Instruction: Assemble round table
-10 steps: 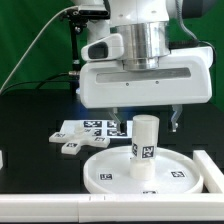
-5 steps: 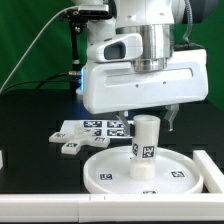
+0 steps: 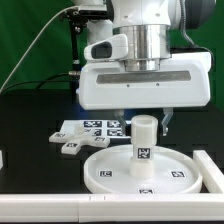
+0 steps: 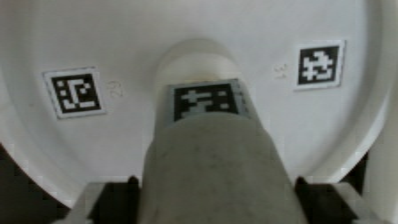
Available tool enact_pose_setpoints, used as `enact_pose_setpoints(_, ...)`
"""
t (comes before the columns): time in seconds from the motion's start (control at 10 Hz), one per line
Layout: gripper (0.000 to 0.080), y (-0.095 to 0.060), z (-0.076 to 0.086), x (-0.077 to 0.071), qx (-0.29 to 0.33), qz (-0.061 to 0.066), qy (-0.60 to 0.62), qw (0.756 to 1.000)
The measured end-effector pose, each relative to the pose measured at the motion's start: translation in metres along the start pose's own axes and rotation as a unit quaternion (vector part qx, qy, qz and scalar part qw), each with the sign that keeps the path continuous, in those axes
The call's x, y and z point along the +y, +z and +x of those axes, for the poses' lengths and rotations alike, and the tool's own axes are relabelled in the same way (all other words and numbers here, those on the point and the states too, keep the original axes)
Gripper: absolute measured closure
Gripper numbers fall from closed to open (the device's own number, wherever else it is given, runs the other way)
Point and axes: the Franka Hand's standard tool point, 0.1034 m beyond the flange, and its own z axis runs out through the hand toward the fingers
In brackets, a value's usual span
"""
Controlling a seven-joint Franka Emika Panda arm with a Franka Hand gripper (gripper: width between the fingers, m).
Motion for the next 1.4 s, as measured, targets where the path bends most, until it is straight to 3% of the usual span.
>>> enact_pose_setpoints(0.2,0.0388,0.0,0.001,0.004,-0.002,0.012,0.183,0.983)
enact_pose_setpoints(0.6,0.0387,0.0,-0.008,0.001,-0.026,0.014,0.456,0.889)
enact_pose_setpoints(0.8,0.0387,0.0,-0.009,-0.001,-0.032,0.016,0.511,0.859)
enact_pose_setpoints(0.9,0.0371,0.0,-0.009,-0.001,-0.032,0.017,0.504,0.863)
enact_pose_setpoints(1.0,0.0371,0.001,-0.009,0.001,-0.031,0.017,0.448,0.893)
enact_pose_setpoints(1.1,0.0191,0.002,-0.009,0.006,-0.032,0.019,0.366,0.93)
enact_pose_setpoints(1.3,0.0159,0.003,-0.009,0.007,-0.028,0.021,0.224,0.974)
enact_pose_setpoints(1.4,0.0151,0.003,-0.009,0.007,-0.028,0.021,0.211,0.977)
